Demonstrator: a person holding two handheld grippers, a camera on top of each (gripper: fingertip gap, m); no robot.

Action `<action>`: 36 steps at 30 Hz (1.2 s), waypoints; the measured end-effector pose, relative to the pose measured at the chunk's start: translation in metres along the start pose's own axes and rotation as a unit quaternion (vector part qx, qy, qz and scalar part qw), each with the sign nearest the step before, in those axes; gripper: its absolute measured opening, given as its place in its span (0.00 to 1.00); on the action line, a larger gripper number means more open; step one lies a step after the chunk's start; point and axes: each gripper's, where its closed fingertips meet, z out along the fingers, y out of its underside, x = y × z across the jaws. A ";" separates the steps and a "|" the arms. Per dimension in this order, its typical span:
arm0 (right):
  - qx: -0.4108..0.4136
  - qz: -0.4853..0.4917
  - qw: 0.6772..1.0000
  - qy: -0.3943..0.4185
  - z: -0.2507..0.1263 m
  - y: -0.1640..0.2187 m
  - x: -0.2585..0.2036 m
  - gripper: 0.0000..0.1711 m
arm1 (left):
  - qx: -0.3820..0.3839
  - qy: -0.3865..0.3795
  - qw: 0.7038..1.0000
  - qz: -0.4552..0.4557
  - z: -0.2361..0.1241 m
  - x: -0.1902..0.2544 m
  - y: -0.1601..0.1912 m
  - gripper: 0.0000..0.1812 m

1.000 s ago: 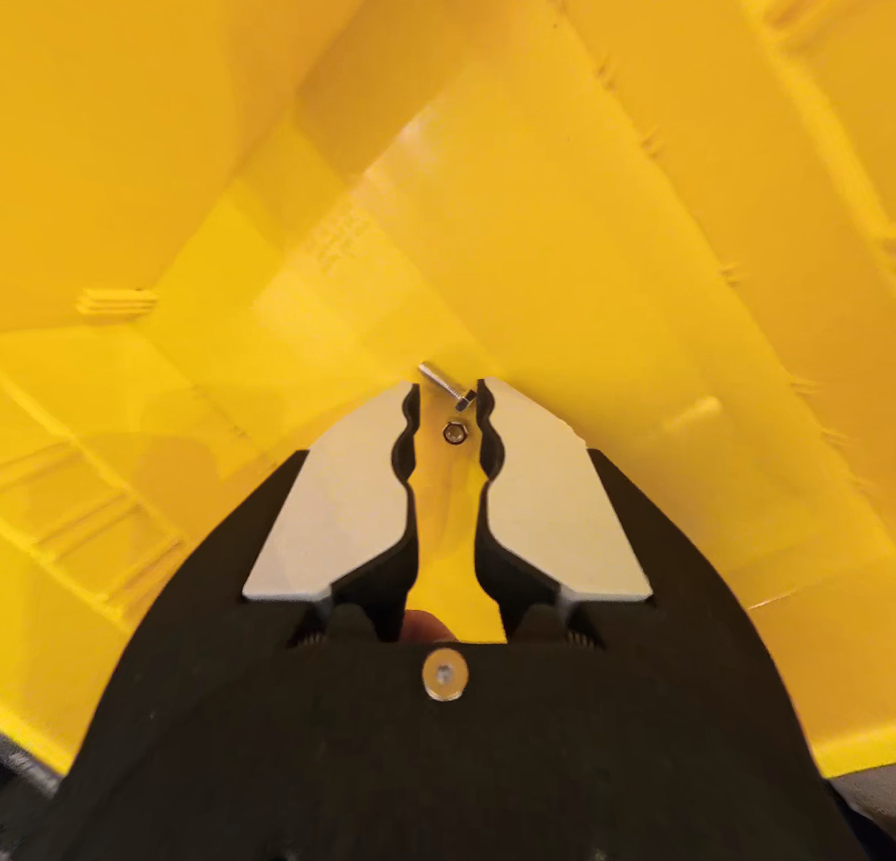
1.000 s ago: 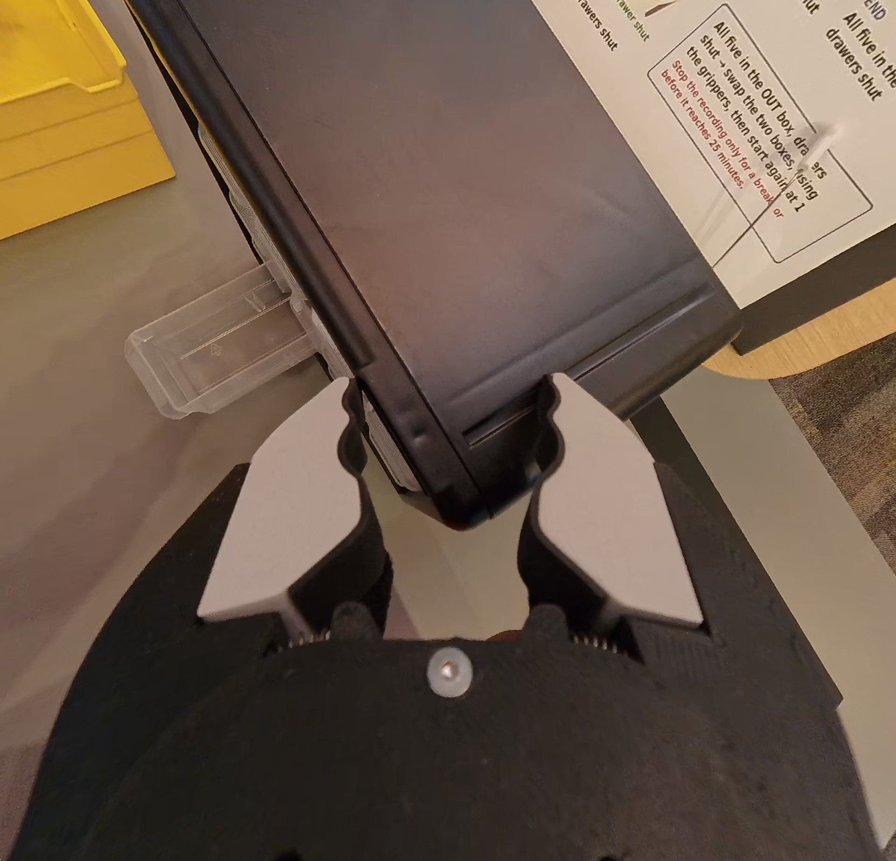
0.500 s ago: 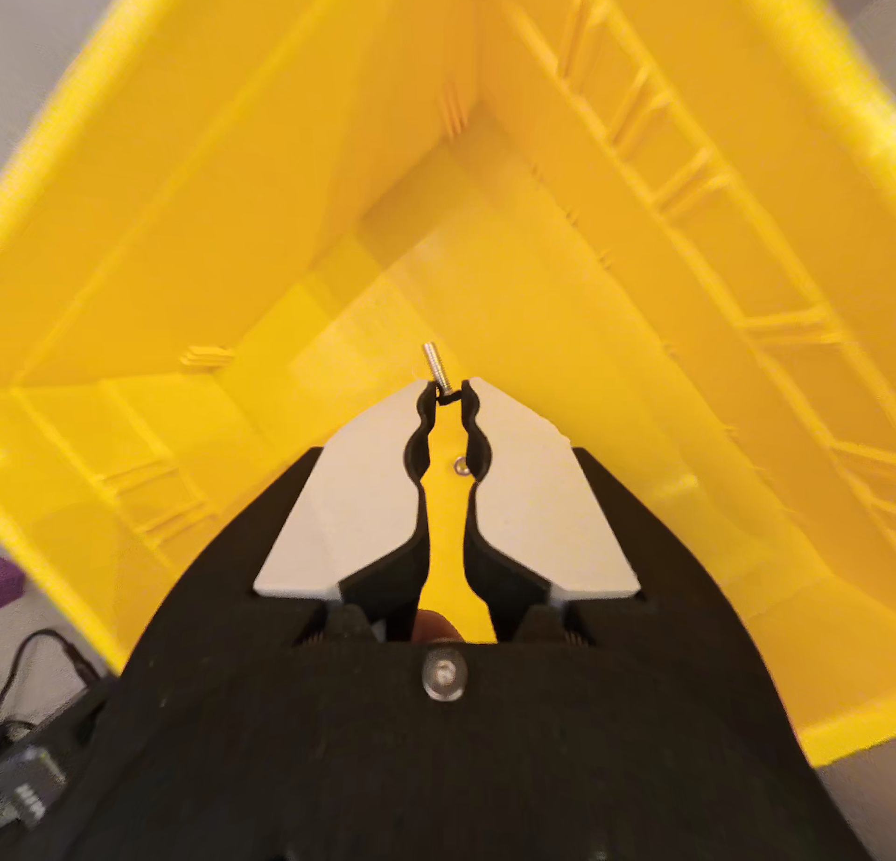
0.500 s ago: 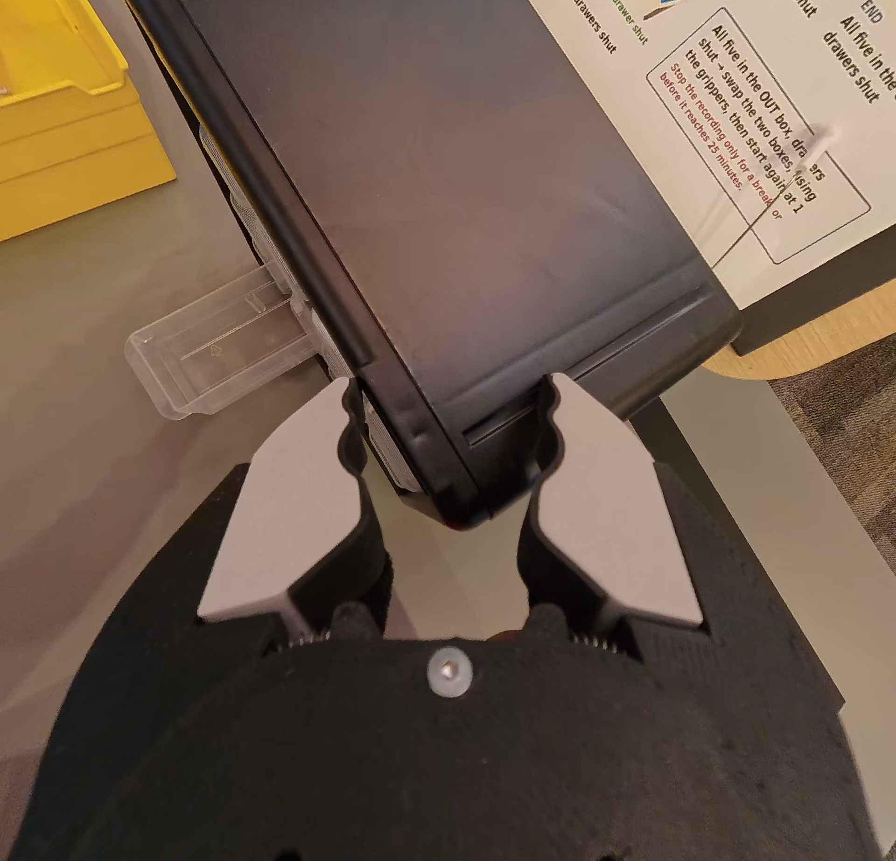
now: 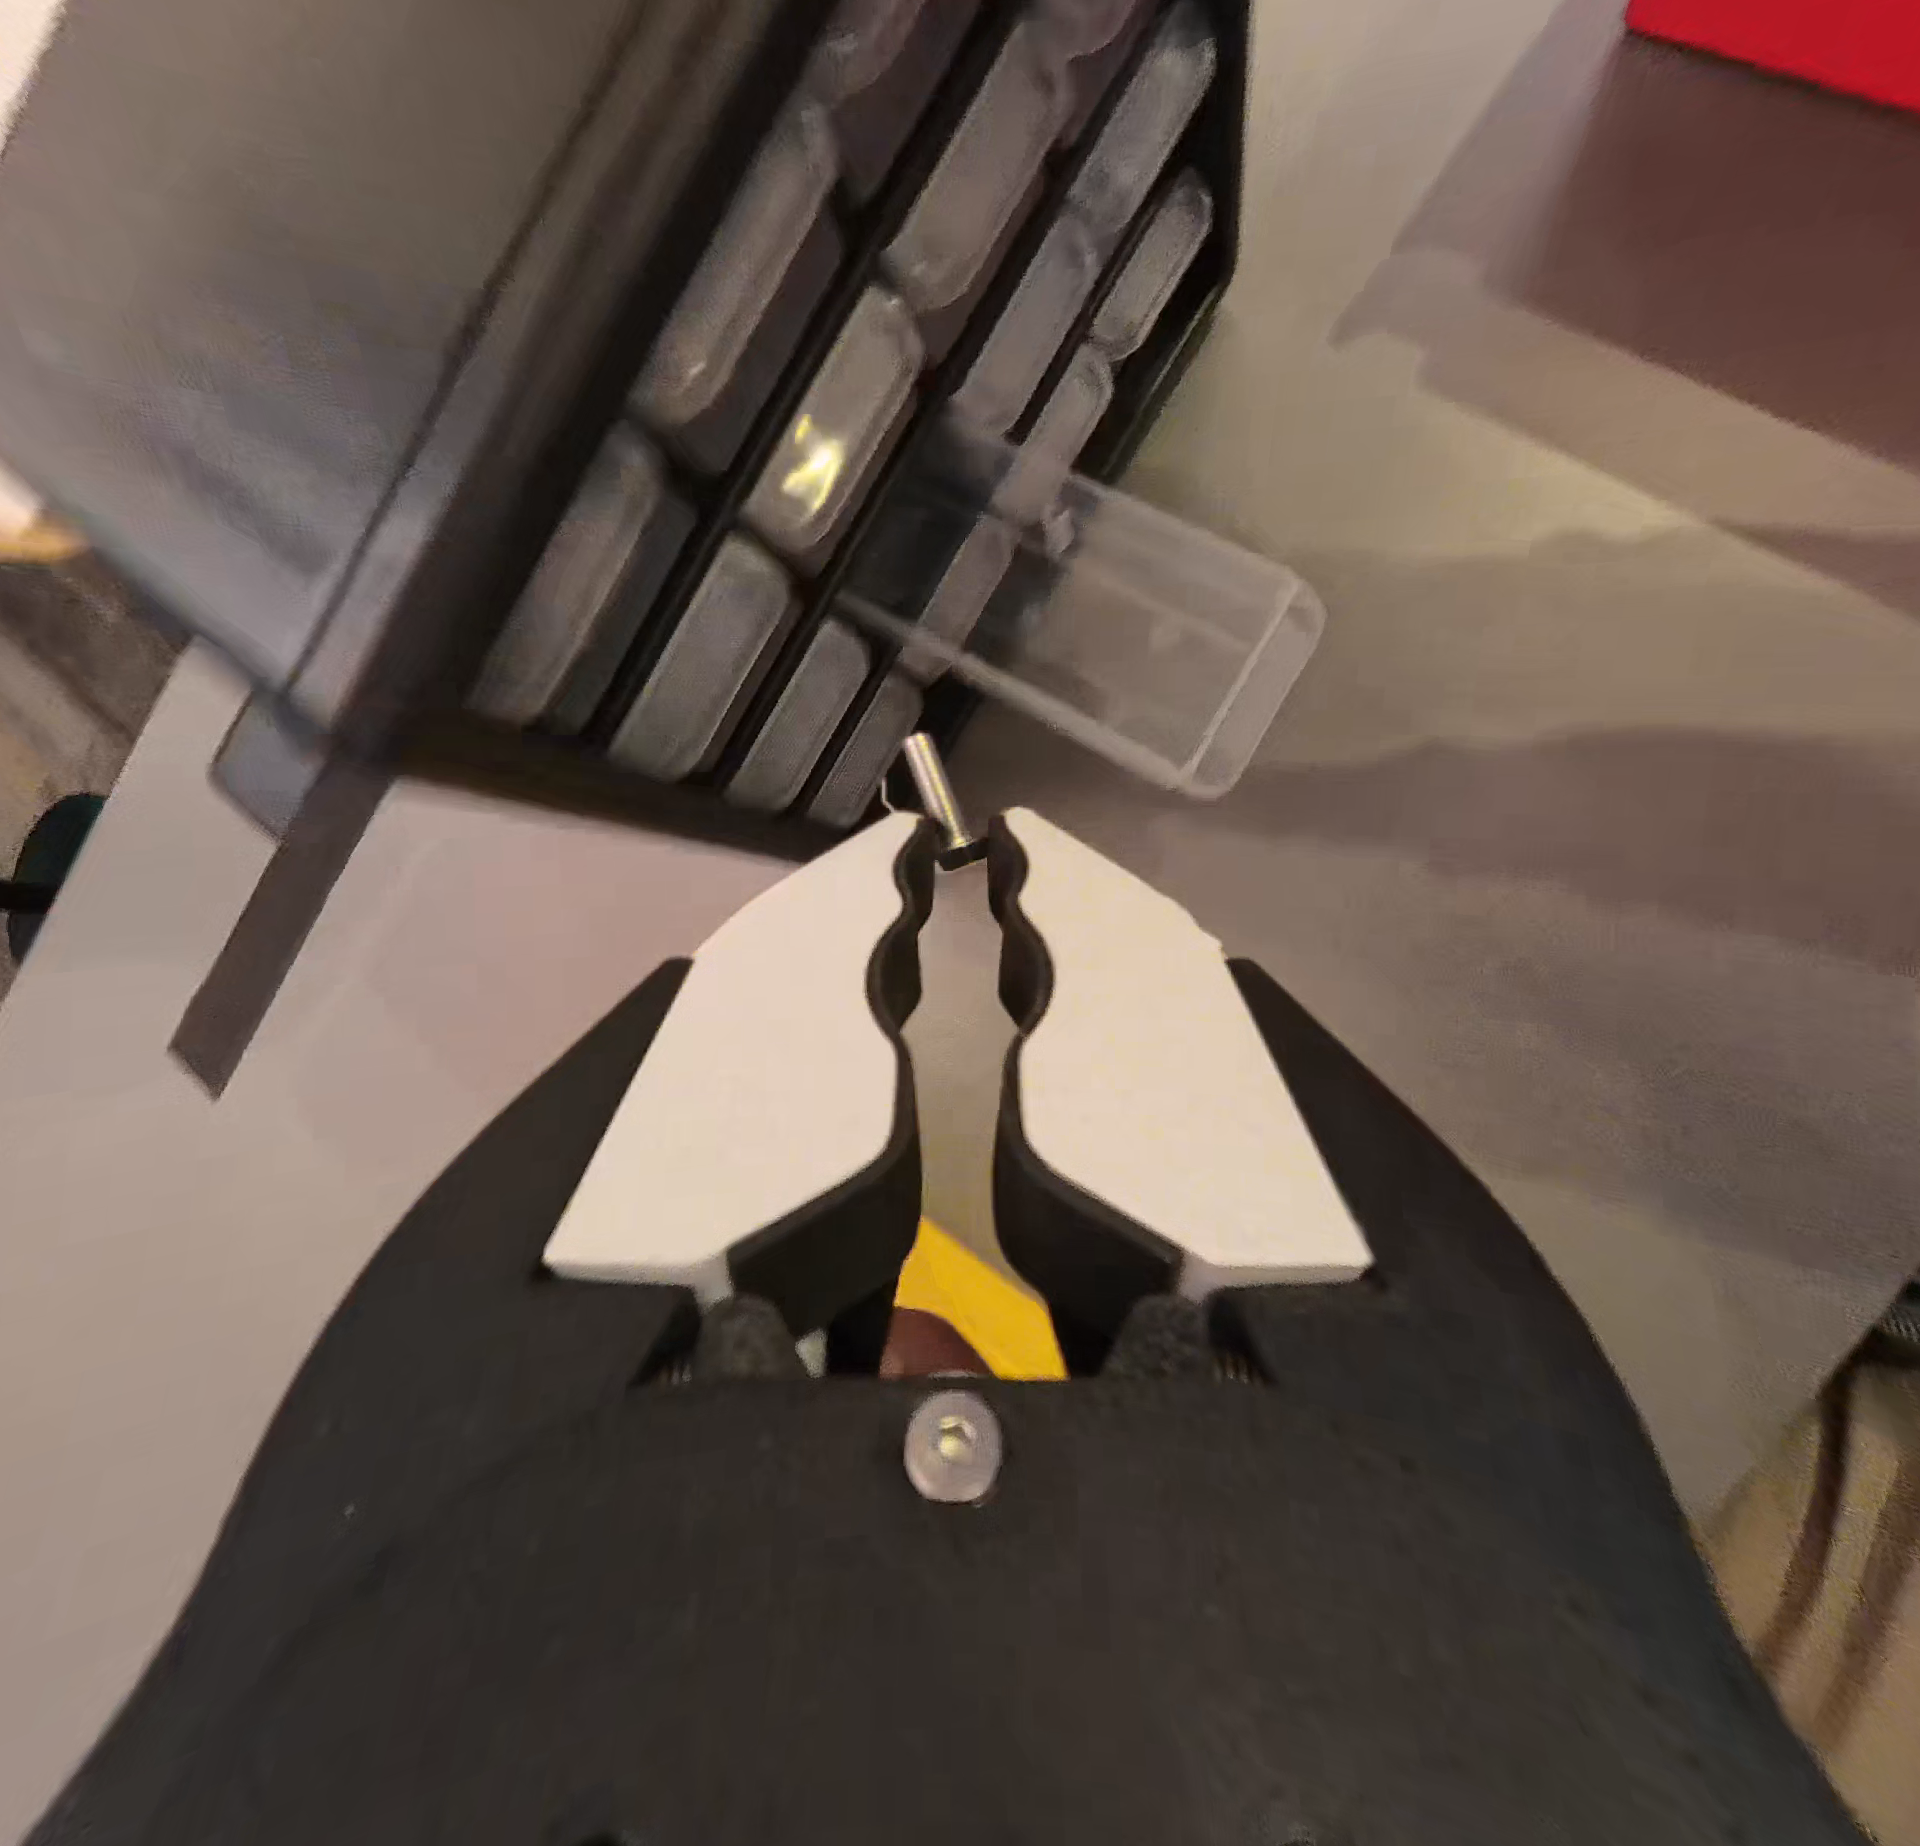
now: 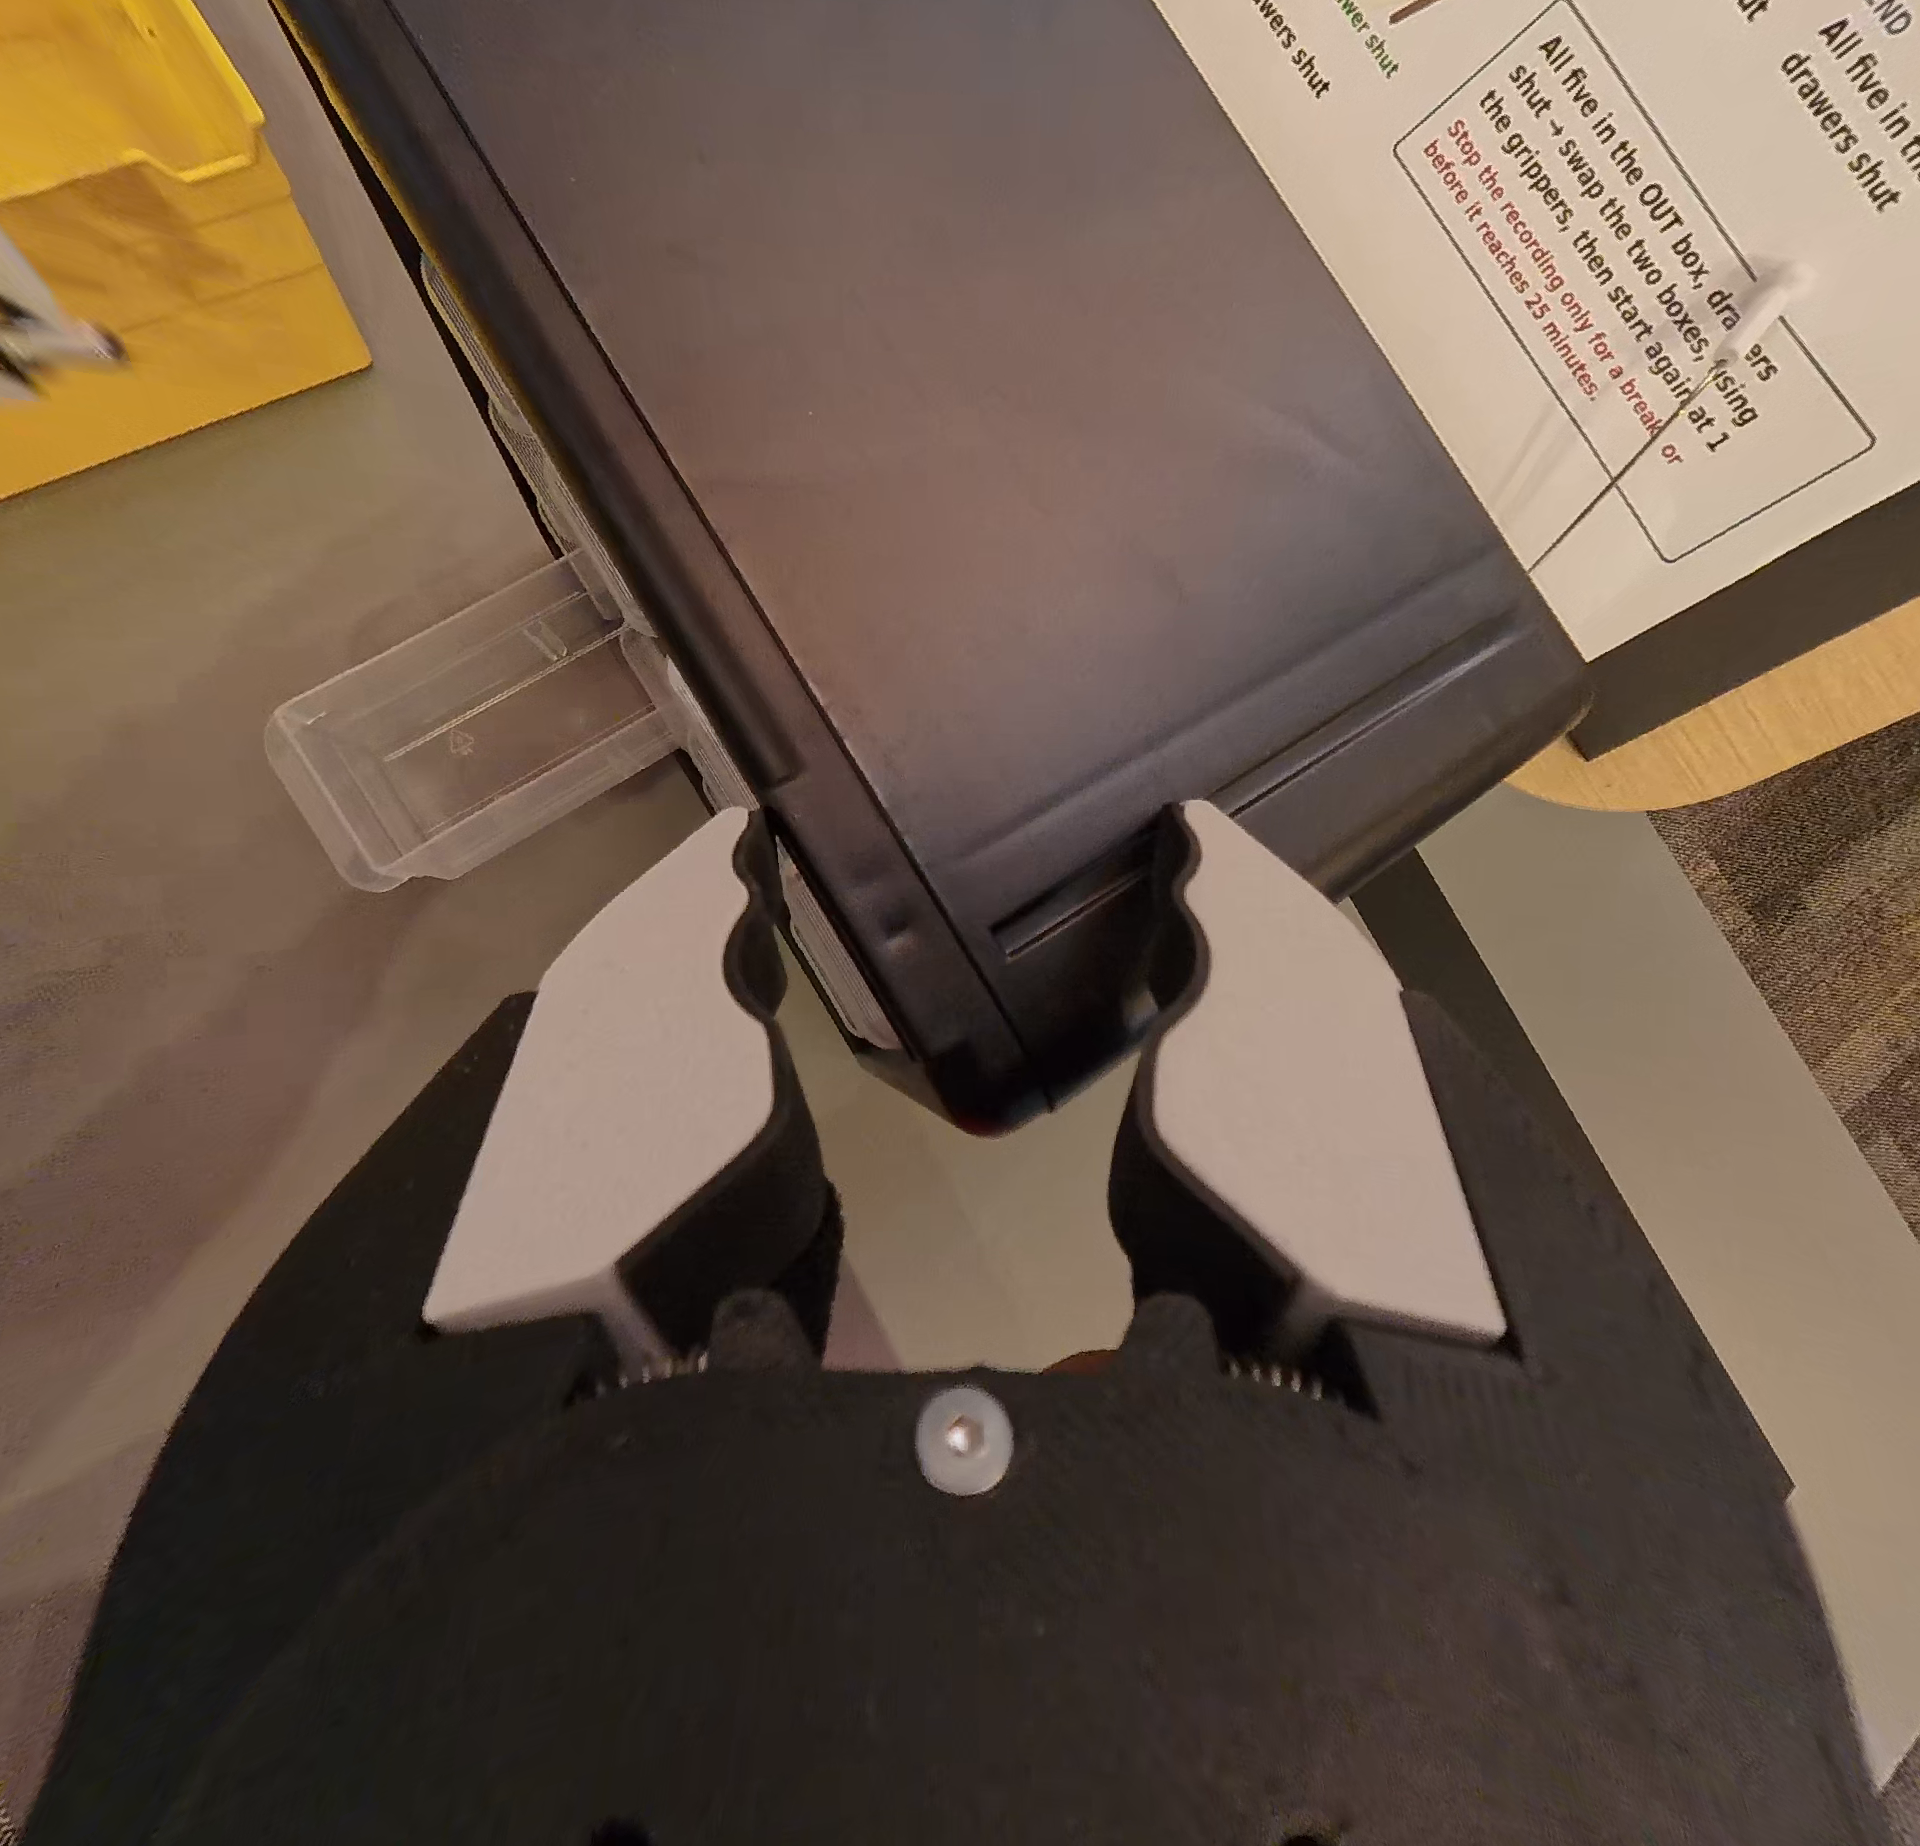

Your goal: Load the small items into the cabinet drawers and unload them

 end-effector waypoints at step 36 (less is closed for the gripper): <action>0.005 0.002 1.000 0.000 0.000 0.000 0.000 0.42 | 0.011 -0.113 0.985 0.129 0.065 0.041 0.001 0.38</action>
